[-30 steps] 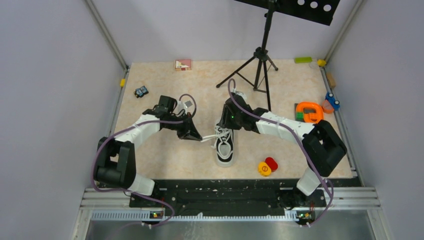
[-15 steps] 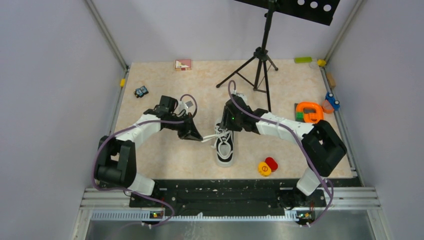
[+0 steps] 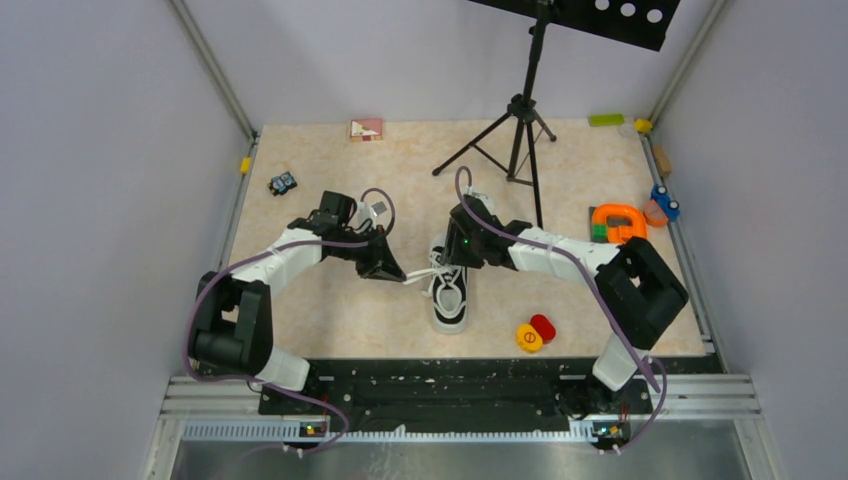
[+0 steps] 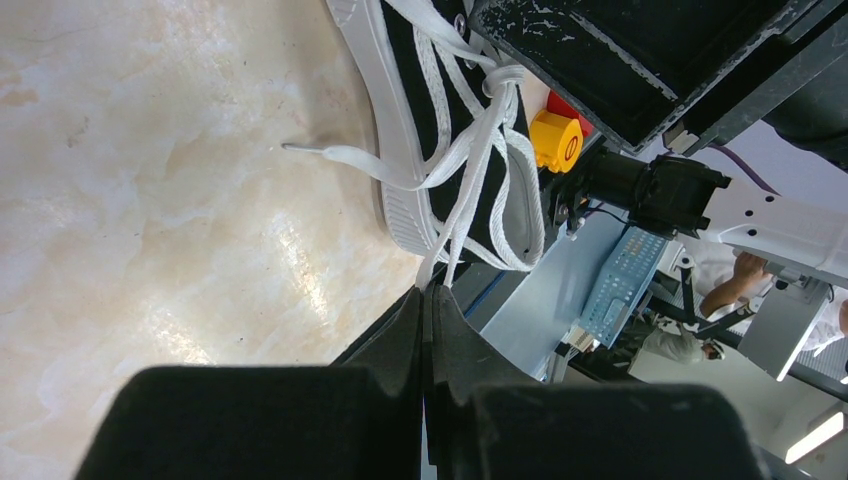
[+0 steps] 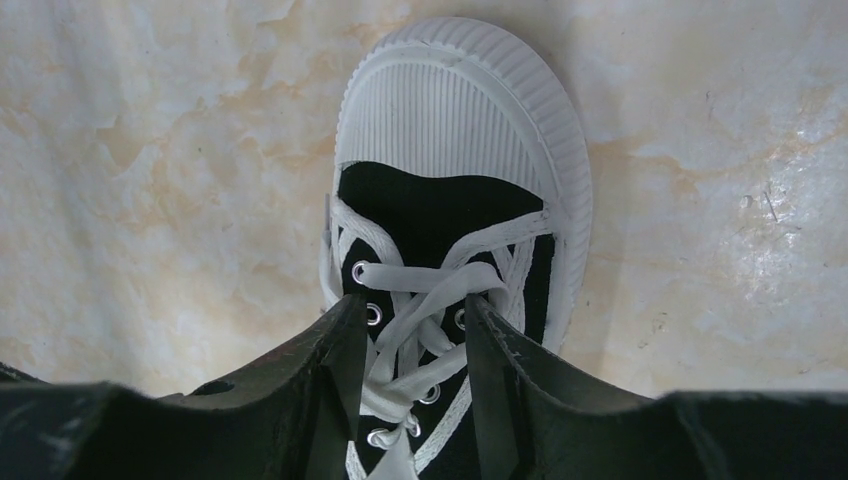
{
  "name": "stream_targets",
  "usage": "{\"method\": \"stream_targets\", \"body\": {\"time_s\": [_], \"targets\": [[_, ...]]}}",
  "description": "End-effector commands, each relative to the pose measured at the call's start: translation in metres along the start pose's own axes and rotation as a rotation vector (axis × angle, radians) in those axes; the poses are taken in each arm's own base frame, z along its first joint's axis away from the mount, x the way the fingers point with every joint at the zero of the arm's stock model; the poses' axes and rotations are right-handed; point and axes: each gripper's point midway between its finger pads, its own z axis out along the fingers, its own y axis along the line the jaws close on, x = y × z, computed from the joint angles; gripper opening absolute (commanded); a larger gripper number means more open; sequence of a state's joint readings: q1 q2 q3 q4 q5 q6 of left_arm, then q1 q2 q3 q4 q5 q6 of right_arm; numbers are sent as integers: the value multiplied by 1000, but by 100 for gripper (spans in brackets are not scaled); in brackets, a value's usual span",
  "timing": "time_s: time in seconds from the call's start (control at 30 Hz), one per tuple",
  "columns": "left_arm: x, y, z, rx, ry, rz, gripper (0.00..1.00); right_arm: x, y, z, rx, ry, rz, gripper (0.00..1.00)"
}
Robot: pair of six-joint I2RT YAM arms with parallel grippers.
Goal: Tie the shoes
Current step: Tie the shoelace on the shoe.
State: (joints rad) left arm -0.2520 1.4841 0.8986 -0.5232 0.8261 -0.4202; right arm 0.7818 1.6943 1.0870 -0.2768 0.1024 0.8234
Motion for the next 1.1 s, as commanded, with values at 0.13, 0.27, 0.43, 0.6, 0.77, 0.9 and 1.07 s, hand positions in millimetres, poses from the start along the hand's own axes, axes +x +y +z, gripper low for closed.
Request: {"method": "stream_targets", "body": {"time_s": [0.13,0.27,0.43,0.6,0.77,0.9,1.07], "targets": [[-7,-8,0,28,-13,30,0,2,5,3,-9,8,4,42],[-7,-9,0,28,-13,32,0,2,2,3,-1,3,11,25],[-6,-10,0,29,-14,34,0,-6,-3,-3,24,-39,25,0],[-8,-12,-3,27,-24,40,0,-13,-12,-13,59,-91,46,0],[-12,-15,-4,26,-41,45,0,-20,-31,-24,137,-154,57,0],[-14,-15,-3,28,-53,38,0,-23,-44,-30,187,-182,50,0],[-14,4,4,-9,-54,4,0,-23,-56,-29,235,-199,42,0]]}}
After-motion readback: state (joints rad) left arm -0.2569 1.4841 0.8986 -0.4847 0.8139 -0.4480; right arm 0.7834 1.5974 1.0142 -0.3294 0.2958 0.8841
